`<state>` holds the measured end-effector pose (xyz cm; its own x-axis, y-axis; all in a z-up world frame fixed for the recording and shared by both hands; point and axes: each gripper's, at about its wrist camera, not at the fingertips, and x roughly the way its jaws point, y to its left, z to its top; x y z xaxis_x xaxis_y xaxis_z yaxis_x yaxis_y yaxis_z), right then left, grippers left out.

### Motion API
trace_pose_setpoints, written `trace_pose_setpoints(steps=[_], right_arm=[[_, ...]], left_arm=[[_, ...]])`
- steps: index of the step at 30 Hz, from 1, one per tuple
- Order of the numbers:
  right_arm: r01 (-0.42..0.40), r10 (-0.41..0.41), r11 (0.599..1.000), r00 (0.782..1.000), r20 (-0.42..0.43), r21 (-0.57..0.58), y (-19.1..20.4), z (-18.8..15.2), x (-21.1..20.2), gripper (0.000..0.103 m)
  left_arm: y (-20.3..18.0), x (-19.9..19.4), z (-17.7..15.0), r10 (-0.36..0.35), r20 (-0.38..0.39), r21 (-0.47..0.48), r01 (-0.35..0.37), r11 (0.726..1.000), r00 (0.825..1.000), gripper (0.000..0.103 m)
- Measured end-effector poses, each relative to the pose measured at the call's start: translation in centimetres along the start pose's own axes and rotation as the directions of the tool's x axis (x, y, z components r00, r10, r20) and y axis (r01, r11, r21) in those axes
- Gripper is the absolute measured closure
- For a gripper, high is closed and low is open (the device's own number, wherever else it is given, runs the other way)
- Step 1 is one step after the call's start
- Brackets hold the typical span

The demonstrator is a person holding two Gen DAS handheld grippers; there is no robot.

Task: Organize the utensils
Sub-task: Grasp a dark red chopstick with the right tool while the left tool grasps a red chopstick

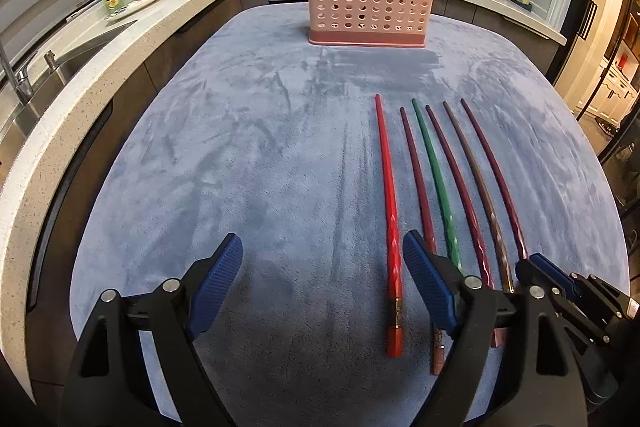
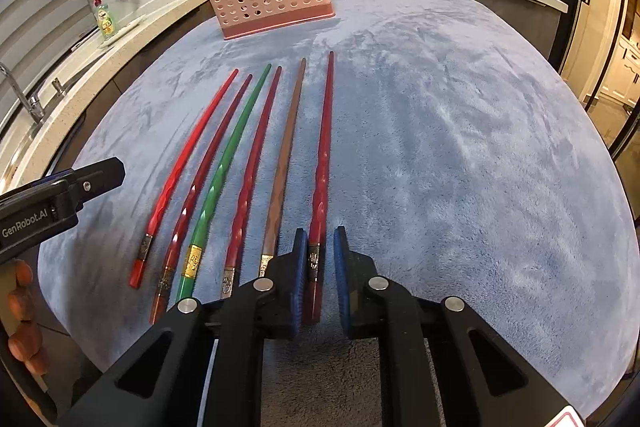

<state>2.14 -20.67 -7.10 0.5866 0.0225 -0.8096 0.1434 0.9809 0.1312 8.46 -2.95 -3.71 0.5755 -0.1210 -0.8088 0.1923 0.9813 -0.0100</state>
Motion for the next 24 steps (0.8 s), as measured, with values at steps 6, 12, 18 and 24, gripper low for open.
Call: trace_pose_setpoints(steps=[6,12,18,24], right_arm=[[-0.002,0.002,1.0,1.0,0.002,0.013,-0.4,-0.1,-0.1,0.095],[-0.007,0.007,1.0,1.0,0.003,0.03,-0.8,-0.1,-0.3,0.095],[-0.011,0.01,0.999,1.0,0.004,0.038,-0.9,-0.2,-0.4,0.095],[-0.013,0.013,0.999,1.0,0.004,0.041,-0.9,-0.2,-0.3,0.095]], left_arm=[[-0.5,0.0,-0.4,-0.009,-0.009,0.014,0.009,1.0,1.0,0.024],[-0.9,0.5,-1.1,-0.017,-0.028,0.028,0.017,0.999,0.999,0.024],[-1.2,1.2,-2.3,-0.021,-0.058,0.044,0.024,0.999,0.998,0.024],[-1.2,1.9,-3.0,-0.033,-0.083,0.046,0.036,0.998,0.996,0.031]])
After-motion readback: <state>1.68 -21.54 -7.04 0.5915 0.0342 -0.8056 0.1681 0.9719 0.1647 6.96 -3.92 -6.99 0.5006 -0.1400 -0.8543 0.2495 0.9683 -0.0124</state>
